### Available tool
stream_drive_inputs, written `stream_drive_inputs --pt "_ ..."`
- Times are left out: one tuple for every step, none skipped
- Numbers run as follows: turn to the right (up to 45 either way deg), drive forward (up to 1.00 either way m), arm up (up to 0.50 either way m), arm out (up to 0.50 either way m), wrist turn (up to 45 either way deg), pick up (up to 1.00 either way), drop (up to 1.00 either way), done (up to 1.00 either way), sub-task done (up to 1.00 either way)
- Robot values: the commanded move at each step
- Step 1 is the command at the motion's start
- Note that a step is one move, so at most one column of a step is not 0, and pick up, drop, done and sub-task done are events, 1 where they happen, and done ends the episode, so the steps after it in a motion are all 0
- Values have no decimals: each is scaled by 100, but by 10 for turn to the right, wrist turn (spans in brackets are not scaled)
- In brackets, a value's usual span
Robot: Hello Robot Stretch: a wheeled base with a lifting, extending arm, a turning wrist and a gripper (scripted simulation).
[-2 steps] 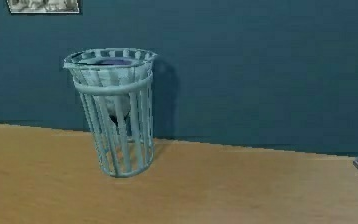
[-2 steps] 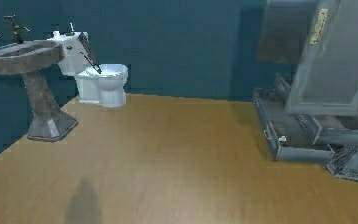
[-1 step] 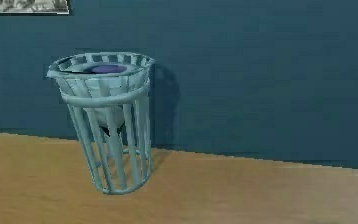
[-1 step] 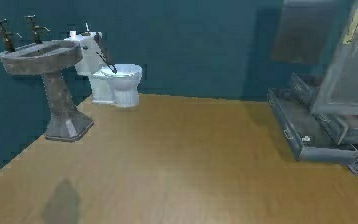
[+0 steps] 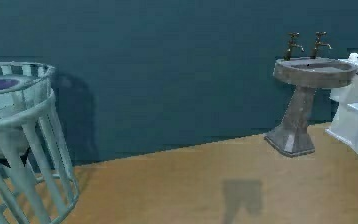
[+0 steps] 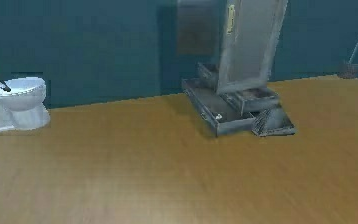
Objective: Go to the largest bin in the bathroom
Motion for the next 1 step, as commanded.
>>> stream_drive_inputs --pt "0 80 0 0 0 0 0 0 0"
